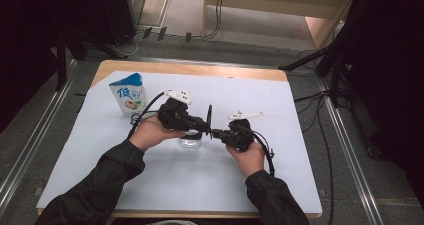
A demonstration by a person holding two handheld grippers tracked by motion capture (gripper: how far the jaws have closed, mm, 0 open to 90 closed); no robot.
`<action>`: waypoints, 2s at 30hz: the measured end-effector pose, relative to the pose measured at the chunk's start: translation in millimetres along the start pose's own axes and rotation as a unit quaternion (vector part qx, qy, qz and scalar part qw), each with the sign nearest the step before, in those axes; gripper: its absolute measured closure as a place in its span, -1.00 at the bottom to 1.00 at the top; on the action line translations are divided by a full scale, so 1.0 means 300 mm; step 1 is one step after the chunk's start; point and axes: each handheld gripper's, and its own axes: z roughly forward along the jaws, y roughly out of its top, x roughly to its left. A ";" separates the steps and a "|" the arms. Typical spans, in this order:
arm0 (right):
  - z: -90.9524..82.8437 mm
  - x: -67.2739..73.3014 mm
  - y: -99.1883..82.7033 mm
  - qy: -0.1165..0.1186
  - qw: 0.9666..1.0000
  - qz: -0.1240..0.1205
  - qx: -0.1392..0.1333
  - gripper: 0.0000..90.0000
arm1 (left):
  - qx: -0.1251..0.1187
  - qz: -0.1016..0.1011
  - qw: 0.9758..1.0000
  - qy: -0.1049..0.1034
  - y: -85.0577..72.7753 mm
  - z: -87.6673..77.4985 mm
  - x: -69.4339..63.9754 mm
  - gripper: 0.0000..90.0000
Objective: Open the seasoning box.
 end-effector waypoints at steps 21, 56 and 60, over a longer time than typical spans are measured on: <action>0.001 0.008 -0.002 -0.010 1.000 -0.010 0.001 1.00 | -0.003 -0.010 1.000 0.002 0.002 0.028 0.005 0.91; -0.093 -0.028 0.010 0.017 0.999 -0.024 -0.021 0.43 | -0.026 -0.059 0.995 0.072 -0.113 -0.229 0.021 0.33; -0.095 -0.033 0.014 0.016 0.999 -0.023 -0.022 0.38 | -0.022 -0.086 0.993 0.078 -0.141 -0.267 0.037 0.18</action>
